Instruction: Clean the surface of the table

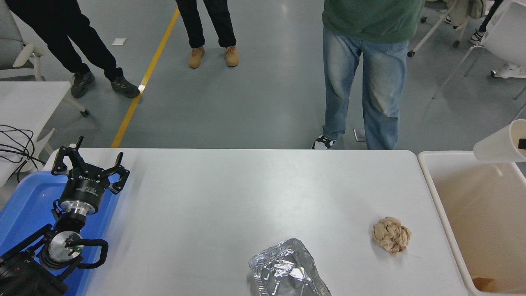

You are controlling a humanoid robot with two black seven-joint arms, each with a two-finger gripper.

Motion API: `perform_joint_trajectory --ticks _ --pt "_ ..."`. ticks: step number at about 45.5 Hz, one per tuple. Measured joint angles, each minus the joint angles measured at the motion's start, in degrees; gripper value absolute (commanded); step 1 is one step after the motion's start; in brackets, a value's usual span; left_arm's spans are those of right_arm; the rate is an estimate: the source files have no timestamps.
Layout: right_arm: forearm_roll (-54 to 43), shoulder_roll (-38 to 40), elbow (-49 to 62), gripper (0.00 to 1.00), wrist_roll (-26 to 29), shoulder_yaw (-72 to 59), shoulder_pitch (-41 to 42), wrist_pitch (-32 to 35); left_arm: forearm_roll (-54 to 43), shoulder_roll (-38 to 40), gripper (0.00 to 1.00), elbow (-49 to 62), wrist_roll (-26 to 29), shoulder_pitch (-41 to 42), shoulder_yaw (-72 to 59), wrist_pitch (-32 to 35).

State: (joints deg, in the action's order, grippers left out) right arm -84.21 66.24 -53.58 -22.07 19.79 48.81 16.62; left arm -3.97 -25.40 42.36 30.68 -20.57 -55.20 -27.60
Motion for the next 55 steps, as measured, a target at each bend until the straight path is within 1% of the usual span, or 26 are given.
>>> perform_joint_trajectory --ticks 19,35,42,55 --pt "5.1 -13.1 19.6 0.0 -0.4 0.0 -8.7 -8.3 0.0 0.0 0.99 0.0 0.0 0.0 0.0 0.0" --pt "9.4 -25.8 38.7 0.0 -0.9 -1.1 -11.5 -11.7 0.0 0.0 0.99 0.0 0.0 0.0 0.0 0.0" --pt "17.1 -31.1 45.9 0.0 -0.9 -6.3 -12.6 -12.8 0.0 0.0 0.99 0.0 0.0 0.0 0.0 0.0" --pt "40.3 -38.1 52.9 0.0 0.0 -23.8 -15.0 -15.3 0.0 0.0 0.99 0.0 0.0 0.0 0.0 0.0"
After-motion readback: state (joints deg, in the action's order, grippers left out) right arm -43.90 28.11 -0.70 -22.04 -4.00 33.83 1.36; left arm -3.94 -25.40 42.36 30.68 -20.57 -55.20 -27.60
